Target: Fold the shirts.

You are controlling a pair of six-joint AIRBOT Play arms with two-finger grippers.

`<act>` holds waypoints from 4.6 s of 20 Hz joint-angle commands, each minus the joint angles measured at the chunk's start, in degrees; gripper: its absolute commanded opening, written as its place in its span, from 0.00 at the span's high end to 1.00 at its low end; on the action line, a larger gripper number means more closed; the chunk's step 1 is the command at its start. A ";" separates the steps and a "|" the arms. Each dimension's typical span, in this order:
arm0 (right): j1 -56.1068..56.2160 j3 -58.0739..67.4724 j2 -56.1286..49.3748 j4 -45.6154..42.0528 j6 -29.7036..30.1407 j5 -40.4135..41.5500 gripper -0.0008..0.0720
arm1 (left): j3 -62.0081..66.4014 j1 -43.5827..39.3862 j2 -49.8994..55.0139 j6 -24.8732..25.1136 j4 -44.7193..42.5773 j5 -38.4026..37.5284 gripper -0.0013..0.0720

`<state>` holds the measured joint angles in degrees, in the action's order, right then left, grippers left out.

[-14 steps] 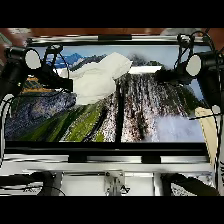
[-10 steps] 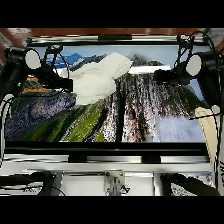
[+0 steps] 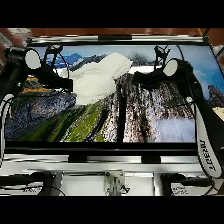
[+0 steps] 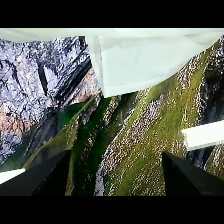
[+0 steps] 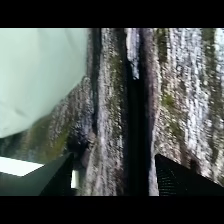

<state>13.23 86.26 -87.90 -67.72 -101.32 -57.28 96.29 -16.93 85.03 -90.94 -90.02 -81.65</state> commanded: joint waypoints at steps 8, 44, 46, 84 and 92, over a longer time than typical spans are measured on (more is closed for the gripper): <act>3.13 0.04 -12.61 20.20 2.58 13.22 0.06 | -0.02 -0.24 1.70 1.68 2.64 31.32 0.06; 10.38 0.04 -16.22 22.34 2.45 21.88 0.06 | 0.24 21.16 24.50 -2.19 21.64 25.83 0.00; 10.88 0.04 -16.22 22.21 2.43 22.75 0.06 | 0.24 21.05 25.62 -2.32 22.43 27.89 0.00; 16.46 -24.61 41.16 -5.20 -4.37 -13.38 0.91 | -19.91 3.87 -32.11 7.26 23.50 14.78 0.91; 13.66 -31.04 41.16 -7.69 -7.72 -2.64 0.16 | -38.18 1.38 -32.17 7.74 29.09 20.35 0.77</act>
<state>28.47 55.96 -46.78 -73.73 -107.70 -63.59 61.71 -15.75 53.06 -83.31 -61.76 -61.73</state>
